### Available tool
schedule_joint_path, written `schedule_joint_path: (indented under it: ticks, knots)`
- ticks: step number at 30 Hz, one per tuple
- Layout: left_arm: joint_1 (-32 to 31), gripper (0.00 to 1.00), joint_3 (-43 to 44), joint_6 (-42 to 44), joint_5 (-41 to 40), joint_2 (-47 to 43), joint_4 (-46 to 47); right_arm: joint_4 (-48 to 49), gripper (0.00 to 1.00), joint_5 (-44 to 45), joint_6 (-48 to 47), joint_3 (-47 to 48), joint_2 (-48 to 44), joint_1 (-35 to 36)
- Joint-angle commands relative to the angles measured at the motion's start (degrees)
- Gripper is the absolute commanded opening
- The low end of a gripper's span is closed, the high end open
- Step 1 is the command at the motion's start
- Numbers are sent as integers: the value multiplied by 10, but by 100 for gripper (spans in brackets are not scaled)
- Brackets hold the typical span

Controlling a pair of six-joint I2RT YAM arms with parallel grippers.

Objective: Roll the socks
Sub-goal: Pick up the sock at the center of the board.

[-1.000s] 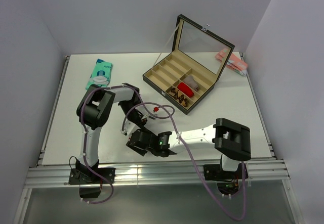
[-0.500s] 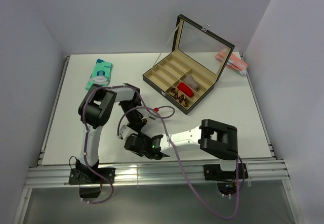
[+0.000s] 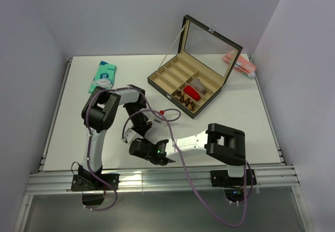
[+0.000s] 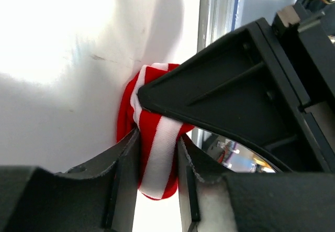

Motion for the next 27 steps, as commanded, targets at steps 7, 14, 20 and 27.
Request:
schedule_joint_path:
  ticks: [7, 14, 20, 27]
  knots:
    - [50, 39, 79, 37, 6, -40, 36, 12, 0, -35, 39, -64, -59, -44]
    - [121, 35, 154, -7, 20, -43, 36, 11, 0, -50, 51, -97, -123, -78]
    - [187, 31, 244, -84, 59, -67, 37, -23, 0, -61, 47, -82, -193, -145]
    - [222, 30, 253, -140, 94, -140, 62, -69, 0, -111, -6, 13, -205, -296]
